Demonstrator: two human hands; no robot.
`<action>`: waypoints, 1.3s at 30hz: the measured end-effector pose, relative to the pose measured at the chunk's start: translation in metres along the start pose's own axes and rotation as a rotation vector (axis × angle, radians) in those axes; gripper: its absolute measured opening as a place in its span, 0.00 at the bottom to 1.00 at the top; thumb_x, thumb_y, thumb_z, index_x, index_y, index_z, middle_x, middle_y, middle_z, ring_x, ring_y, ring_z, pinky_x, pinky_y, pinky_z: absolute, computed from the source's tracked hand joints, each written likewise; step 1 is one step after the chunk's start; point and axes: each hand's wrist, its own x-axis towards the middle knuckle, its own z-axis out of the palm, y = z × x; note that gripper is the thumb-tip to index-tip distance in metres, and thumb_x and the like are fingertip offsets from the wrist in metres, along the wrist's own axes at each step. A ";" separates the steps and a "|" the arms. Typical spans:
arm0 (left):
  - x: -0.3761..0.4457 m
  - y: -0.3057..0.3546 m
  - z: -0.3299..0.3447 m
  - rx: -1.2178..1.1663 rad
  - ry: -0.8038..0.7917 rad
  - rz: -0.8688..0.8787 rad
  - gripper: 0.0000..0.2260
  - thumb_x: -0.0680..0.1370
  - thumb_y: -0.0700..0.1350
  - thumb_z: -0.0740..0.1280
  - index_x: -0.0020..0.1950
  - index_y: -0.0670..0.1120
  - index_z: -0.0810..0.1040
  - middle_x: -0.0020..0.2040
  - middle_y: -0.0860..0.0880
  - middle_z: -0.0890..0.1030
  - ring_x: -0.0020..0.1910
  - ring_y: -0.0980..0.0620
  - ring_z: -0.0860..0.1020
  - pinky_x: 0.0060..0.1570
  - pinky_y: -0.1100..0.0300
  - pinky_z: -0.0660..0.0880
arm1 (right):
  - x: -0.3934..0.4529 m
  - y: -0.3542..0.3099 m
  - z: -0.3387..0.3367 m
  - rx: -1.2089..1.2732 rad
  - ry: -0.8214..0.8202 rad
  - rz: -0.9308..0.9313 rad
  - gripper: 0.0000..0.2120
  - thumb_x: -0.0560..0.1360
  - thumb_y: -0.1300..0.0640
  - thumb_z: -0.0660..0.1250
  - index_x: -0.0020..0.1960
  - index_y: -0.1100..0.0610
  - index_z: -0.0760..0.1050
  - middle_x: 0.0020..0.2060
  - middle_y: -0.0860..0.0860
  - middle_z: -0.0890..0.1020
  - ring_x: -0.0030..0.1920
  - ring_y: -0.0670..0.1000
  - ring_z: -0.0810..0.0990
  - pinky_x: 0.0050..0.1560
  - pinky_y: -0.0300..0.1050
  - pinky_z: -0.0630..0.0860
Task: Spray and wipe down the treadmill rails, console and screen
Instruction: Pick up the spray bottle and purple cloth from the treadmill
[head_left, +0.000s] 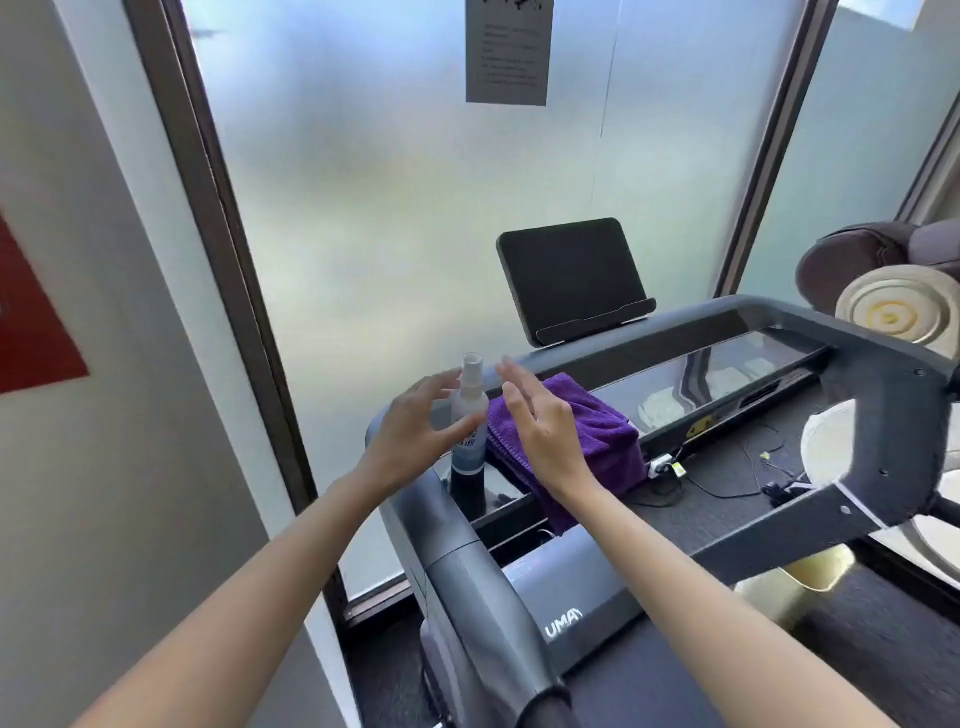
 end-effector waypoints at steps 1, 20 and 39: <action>0.003 -0.001 0.000 -0.029 0.038 0.041 0.20 0.74 0.48 0.73 0.64 0.44 0.76 0.60 0.49 0.80 0.57 0.52 0.78 0.59 0.54 0.73 | 0.004 0.001 0.001 0.054 0.011 -0.029 0.19 0.84 0.57 0.60 0.73 0.59 0.69 0.67 0.52 0.77 0.69 0.46 0.74 0.70 0.39 0.67; 0.020 -0.018 0.008 -0.434 -0.005 -0.015 0.10 0.73 0.40 0.73 0.50 0.36 0.78 0.38 0.48 0.83 0.39 0.58 0.82 0.43 0.64 0.78 | 0.022 -0.008 0.036 0.293 0.085 -0.116 0.05 0.81 0.56 0.63 0.53 0.47 0.76 0.40 0.46 0.83 0.43 0.47 0.83 0.47 0.43 0.79; 0.025 -0.025 0.010 -0.568 -0.071 -0.046 0.08 0.72 0.41 0.74 0.45 0.40 0.78 0.40 0.48 0.84 0.42 0.55 0.83 0.43 0.64 0.77 | 0.038 -0.017 0.033 0.583 0.059 -0.120 0.13 0.77 0.50 0.62 0.57 0.55 0.75 0.40 0.45 0.83 0.51 0.50 0.84 0.51 0.41 0.80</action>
